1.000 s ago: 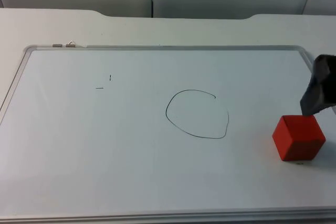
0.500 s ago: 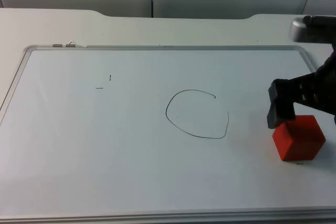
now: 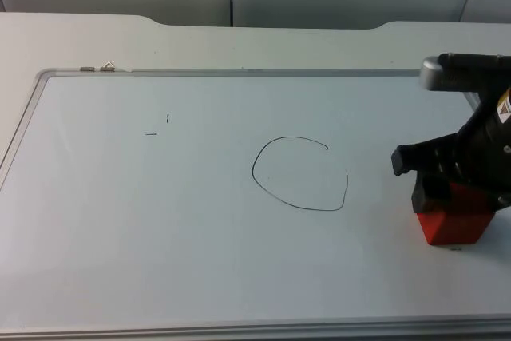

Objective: Pick up one cube with the left hand and another cube with the right hand. First place the cube in the right hand at the target position, then stack the cube in the left hand on top.

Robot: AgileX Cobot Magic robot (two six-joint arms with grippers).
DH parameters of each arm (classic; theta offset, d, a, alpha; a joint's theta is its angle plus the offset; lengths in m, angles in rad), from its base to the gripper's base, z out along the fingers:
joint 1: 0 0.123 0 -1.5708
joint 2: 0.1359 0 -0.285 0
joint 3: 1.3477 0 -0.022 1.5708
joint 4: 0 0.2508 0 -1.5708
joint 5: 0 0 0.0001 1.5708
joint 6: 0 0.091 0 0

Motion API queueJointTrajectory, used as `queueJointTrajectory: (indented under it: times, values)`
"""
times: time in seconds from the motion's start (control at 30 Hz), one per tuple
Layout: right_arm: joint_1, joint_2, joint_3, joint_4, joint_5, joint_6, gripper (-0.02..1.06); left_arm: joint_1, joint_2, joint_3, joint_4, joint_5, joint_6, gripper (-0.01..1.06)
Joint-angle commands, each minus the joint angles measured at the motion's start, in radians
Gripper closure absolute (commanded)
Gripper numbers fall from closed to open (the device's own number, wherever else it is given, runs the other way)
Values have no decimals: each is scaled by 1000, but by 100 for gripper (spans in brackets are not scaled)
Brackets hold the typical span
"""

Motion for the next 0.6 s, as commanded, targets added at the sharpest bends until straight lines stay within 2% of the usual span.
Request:
queueJointTrajectory:
  times: [0.0, 0.1, 0.13, 0.2, 0.4, 0.57]
  values:
    - [4, -2, -8, -3, -8, 24, 55, -5, -7, 4, -3, -10, -4, 83]
    - [4, -12, -8, -7, -5, 24, 81, -5, -7, 4, -3, -10, -4, 83]
    - [4, -12, -8, -7, -5, 24, 81, -5, -7, 4, -3, -10, -4, 83]
    - [4, -58, -8, -5, 3, -22, 103, -5, -7, 4, -1, -10, -4, 83]
    - [4, -222, -8, -3, 31, -105, 105, -5, -7, 21, -4, -21, -4, 83]
    - [4, -521, -8, 1, 115, -218, 105, -5, -7, 21, -4, -24, -4, 83]
